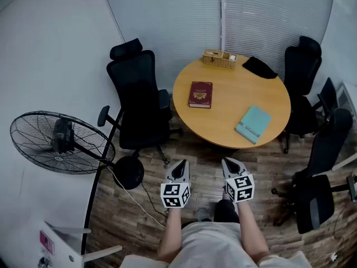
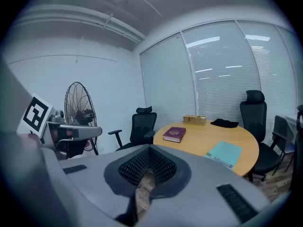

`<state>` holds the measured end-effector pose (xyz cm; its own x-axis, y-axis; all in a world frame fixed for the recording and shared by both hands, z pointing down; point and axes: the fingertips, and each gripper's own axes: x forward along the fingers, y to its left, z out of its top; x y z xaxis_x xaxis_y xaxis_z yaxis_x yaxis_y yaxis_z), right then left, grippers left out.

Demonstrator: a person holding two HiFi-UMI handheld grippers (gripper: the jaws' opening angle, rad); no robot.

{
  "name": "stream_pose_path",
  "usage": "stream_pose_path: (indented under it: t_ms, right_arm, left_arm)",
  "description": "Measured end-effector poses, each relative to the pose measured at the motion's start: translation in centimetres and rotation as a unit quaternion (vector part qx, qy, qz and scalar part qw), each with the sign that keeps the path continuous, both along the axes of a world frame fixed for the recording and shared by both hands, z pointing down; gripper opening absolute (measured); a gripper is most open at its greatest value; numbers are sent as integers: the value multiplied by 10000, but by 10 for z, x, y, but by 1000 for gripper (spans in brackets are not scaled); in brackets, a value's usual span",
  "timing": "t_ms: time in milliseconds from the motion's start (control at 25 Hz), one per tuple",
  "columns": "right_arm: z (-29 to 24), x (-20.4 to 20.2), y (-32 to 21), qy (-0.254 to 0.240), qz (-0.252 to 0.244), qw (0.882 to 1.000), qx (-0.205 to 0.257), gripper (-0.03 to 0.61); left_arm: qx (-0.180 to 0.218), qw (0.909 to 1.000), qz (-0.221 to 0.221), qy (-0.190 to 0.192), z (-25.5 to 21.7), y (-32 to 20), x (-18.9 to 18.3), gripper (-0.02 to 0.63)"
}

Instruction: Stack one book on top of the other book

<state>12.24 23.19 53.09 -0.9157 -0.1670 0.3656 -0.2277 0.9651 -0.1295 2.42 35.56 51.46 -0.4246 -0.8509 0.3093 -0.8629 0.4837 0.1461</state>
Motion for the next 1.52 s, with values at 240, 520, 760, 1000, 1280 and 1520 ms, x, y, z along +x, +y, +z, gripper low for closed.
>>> stream_pose_path:
  t_ms: [240,520,760,1000,1280,1520]
  right_arm:
    - [0,2,1,-18,80,10000,-18,18]
    - [3,10,1,-183,236,9990,-324,18]
    - [22,-8,-4,32,-52,9990,-445,18]
    - [37,-50,-29,154,-236,9978,-593,18]
    - [38,-117,-89,124,-241,9968,-756,18]
    - [32,-182,-137,3,-388,9951,-904,18]
  left_arm:
    - [36,10000,-36,-9,-3,8,-4,29]
    - [192,9996,-160,160,-4,19,-11,29]
    - [146,9992,-290,239,6,17,-28,29]
    - [86,9984,-399,379,20,-8,-71,29]
    - [-95,9991,-244,320,16,-75,-134,29]
    - [-126,9993,-320,177,0,-123,-192,29]
